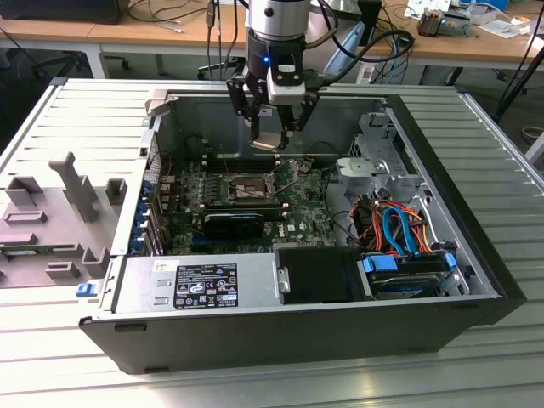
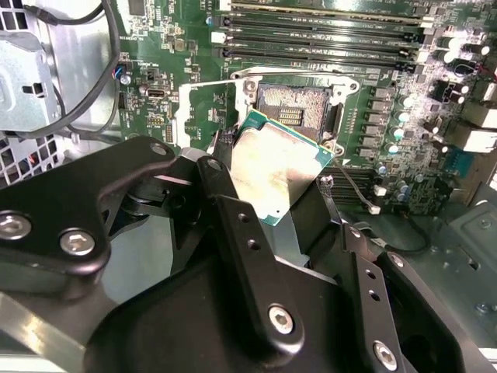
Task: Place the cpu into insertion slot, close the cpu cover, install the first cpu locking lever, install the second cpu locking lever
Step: 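Place the cpu into insertion slot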
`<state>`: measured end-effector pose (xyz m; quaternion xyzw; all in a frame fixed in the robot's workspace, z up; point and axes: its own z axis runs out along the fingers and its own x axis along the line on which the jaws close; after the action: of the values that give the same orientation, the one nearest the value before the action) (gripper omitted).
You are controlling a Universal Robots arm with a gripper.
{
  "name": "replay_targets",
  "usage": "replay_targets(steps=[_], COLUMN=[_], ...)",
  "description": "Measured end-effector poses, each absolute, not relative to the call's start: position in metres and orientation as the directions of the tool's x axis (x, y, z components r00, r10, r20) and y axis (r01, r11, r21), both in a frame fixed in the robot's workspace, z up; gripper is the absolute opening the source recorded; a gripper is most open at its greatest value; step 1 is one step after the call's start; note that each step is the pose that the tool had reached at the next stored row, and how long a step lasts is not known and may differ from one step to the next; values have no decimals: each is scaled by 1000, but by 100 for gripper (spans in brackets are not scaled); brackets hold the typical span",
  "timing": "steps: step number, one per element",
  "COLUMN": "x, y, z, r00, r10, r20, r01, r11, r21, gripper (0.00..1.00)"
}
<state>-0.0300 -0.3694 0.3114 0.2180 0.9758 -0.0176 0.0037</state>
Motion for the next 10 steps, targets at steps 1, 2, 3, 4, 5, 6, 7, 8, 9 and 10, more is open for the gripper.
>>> replay_targets(steps=[1,2,3,4,5,6,7,8,9,10], x=[-30,-30,-30,-30,-30,-30,-30,-30,-30,-30], y=[-369,-369,-369,-369,-369,-369,-369,-369,-369,-369], z=[311,311,311,311,311,311,311,311,311,311], r00=[-904,-903,-902,-902,-901,-900,-900,-900,-899,-899], r10=[427,429,431,432,434,435,435,436,437,438], r20=[-15,-15,-15,-15,-15,-15,-15,-15,-15,-15], r01=[428,430,431,432,434,435,436,437,437,438], r11=[903,902,902,901,900,900,899,899,899,898], r21=[-33,-33,-33,-33,-33,-33,-33,-33,-33,-33], gripper=[55,55,55,55,55,55,55,55,55,55])
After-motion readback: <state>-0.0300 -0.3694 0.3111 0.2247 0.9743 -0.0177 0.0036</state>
